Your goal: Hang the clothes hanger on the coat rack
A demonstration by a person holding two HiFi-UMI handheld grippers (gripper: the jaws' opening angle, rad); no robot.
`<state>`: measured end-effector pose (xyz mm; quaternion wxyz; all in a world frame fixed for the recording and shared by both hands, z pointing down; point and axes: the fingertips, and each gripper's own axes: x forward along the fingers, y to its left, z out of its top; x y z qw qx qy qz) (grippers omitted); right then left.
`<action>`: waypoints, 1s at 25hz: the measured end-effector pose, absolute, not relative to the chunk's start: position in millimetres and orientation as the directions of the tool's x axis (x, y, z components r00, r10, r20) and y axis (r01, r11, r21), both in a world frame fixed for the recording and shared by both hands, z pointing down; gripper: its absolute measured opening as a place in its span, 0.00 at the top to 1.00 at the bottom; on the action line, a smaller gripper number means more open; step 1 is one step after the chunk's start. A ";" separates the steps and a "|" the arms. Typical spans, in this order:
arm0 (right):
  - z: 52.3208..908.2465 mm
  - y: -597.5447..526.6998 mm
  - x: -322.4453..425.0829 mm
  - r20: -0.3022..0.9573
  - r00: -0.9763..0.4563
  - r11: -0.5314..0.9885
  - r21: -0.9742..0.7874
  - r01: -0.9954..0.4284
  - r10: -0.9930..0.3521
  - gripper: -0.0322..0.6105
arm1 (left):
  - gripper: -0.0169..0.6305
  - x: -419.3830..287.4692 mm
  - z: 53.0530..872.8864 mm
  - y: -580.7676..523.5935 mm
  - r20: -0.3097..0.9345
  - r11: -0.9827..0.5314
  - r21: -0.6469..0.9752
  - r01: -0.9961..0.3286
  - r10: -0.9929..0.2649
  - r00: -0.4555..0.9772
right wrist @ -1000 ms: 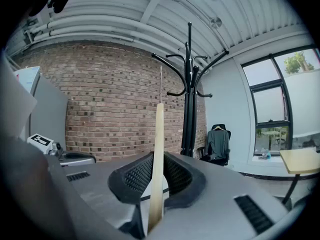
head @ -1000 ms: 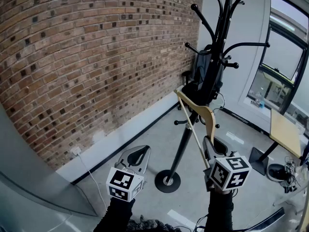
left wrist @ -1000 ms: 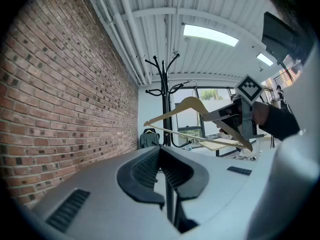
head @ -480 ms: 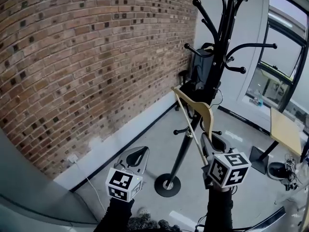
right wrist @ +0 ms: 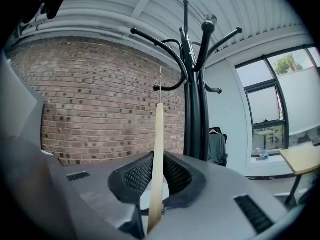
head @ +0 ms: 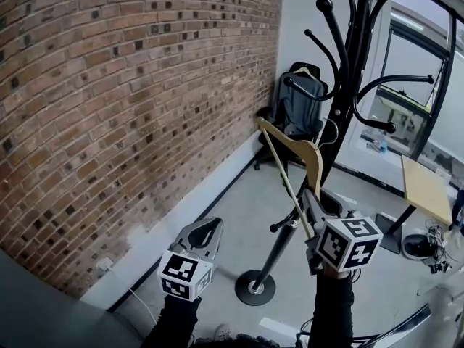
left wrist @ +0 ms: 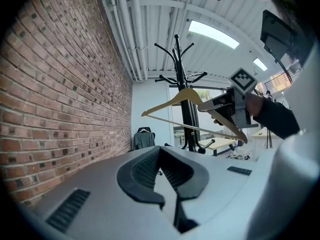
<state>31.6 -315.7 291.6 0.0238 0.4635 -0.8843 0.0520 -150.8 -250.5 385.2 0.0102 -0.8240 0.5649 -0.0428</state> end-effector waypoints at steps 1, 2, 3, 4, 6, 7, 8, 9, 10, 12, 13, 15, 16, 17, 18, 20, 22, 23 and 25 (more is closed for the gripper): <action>288.7 -321.6 28.7 0.086 -0.568 0.563 -0.079 -0.823 -0.818 0.86 | 0.96 -154.3 386.0 -257.5 0.061 -0.367 -0.064 -0.928 -0.930 0.364; 284.9 -327.2 26.3 0.081 -0.568 0.562 -0.089 -0.822 -0.819 0.86 | 0.96 -157.0 387.2 -264.4 0.062 -0.373 -0.061 -0.926 -0.927 0.370; 280.4 -332.6 24.2 0.075 -0.568 0.561 -0.099 -0.822 -0.820 0.86 | 0.96 -158.9 388.3 -271.3 0.064 -0.380 -0.058 -0.923 -0.924 0.376; 275.5 -337.9 22.2 0.067 -0.567 0.559 -0.107 -0.822 -0.821 0.86 | 0.96 -159.9 389.2 -277.9 0.064 -0.388 -0.054 -0.920 -0.921 0.385; 265.6 -348.4 19.0 0.056 -0.557 0.549 -0.110 -0.829 -0.829 0.86 | 0.96 -159.1 391.1 -290.0 0.065 -0.408 -0.046 -0.912 -0.912 0.405; 261.8 -353.5 18.3 0.055 -0.546 0.539 -0.105 -0.835 -0.836 0.86 | 0.96 -157.5 392.2 -295.2 0.066 -0.421 -0.043 -0.906 -0.906 0.418; 259.1 -358.5 17.9 0.056 -0.535 0.528 -0.103 -0.843 -0.843 0.86 | 0.96 -155.2 393.4 -299.8 0.067 -0.434 -0.039 -0.900 -0.900 0.431; 257.5 -363.2 17.3 0.060 -0.526 0.519 -0.104 -0.848 -0.848 0.86 | 0.96 -152.7 394.5 -303.7 0.068 -0.448 -0.034 -0.893 -0.893 0.445; 256.9 -367.6 16.3 0.065 -0.521 0.513 -0.109 -0.852 -0.851 0.86 | 0.96 -150.3 395.6 -306.9 0.070 -0.460 -0.030 -0.887 -0.886 0.457; 257.5 -374.5 13.5 0.077 -0.515 0.505 -0.120 -0.855 -0.854 0.86 | 0.96 -147.2 397.1 -312.2 0.072 -0.480 -0.024 -0.877 -0.876 0.477; 258.4 -377.4 11.8 0.083 -0.513 0.502 -0.124 -0.856 -0.854 0.86 | 0.96 -147.0 397.5 -314.5 0.071 -0.485 -0.021 -0.874 -0.873 0.482; 261.8 -383.1 8.5 0.094 -0.510 0.497 -0.136 -0.857 -0.855 0.86 | 0.96 -149.1 398.4 -318.5 0.070 -0.487 -0.016 -0.873 -0.872 0.485; 263.9 -385.8 7.5 0.100 -0.508 0.493 -0.143 -0.858 -0.856 0.86 | 0.96 -150.7 398.7 -320.2 0.069 -0.487 -0.013 -0.873 -0.872 0.485; 266.2 -388.4 6.8 0.107 -0.504 0.487 -0.148 -0.861 -0.857 0.86 | 0.96 -152.5 399.2 -321.6 0.068 -0.486 -0.012 -0.874 -0.872 0.484; 268.6 -390.8 6.1 0.113 -0.499 0.482 -0.151 -0.863 -0.859 0.86 | 0.96 -154.2 399.7 -322.7 0.068 -0.485 -0.010 -0.874 -0.873 0.483; 273.6 -394.5 3.7 0.127 -0.495 0.476 -0.154 -0.866 -0.860 0.86 | 0.96 -157.9 401.1 -324.1 0.070 -0.482 -0.005 -0.876 -0.874 0.480; 277.5 -397.1 0.1 0.138 -0.494 0.474 -0.157 -0.867 -0.858 0.86 | 0.96 -161.1 402.4 -325.1 0.072 -0.479 0.001 -0.878 -0.876 0.478; 278.5 -397.9 -1.2 0.139 -0.493 0.472 -0.161 -0.867 -0.859 0.86 | 0.96 -162.1 403.1 -325.3 0.073 -0.479 0.003 -0.878 -0.876 0.478; 278.7 -398.4 -1.3 0.134 -0.487 0.465 -0.165 -0.870 -0.863 0.86 | 0.96 -162.3 404.4 -325.0 0.074 -0.481 0.007 -0.877 -0.874 0.480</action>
